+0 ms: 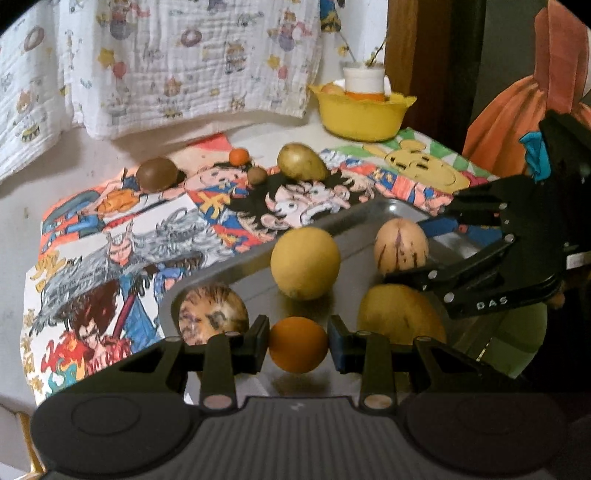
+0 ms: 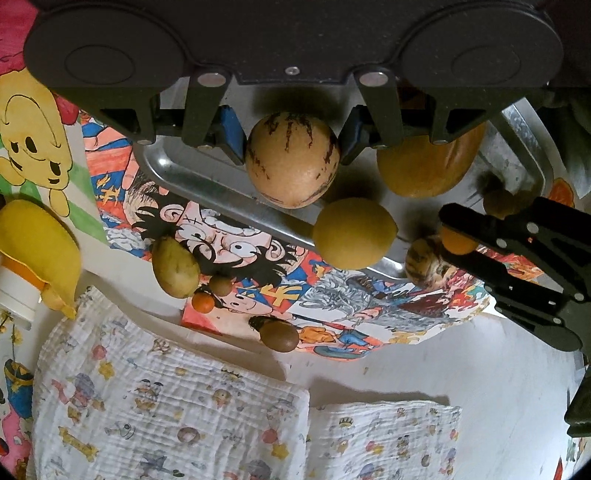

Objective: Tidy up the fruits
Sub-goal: 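Carry both fruits over the metal tray and open both tools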

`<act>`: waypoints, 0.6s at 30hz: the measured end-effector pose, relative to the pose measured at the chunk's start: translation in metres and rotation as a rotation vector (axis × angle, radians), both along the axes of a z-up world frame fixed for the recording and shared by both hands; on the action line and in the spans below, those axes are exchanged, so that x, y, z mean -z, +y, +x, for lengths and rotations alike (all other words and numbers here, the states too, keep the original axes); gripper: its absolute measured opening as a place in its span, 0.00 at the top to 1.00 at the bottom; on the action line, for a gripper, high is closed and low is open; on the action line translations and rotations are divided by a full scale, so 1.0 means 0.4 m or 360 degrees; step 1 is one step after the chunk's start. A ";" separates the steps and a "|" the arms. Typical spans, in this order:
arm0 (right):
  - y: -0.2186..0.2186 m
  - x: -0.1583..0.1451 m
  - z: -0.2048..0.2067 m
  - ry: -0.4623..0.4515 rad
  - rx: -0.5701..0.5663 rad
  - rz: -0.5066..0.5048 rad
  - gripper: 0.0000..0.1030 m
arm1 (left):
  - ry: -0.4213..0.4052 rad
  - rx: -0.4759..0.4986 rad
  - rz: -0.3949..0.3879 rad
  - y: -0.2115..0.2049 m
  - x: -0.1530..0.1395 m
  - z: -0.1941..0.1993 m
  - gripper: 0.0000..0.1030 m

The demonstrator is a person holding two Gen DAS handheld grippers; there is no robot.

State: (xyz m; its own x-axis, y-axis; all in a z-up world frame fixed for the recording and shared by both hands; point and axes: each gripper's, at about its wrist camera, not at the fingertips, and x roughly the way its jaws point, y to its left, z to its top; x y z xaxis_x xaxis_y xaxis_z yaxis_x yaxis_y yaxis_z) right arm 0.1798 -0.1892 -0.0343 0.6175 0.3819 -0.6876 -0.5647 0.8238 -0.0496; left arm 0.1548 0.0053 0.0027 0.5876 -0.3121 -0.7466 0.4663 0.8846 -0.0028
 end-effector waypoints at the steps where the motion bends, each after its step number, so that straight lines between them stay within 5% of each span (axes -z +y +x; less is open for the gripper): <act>1: 0.001 0.002 0.000 0.0003 -0.0002 -0.0003 0.46 | 0.0005 0.0000 0.0008 -0.002 0.003 0.000 0.64; 18: 0.001 0.013 0.001 0.0019 -0.0004 -0.0011 0.46 | 0.0077 -0.0016 0.0064 -0.003 0.032 0.017 0.63</act>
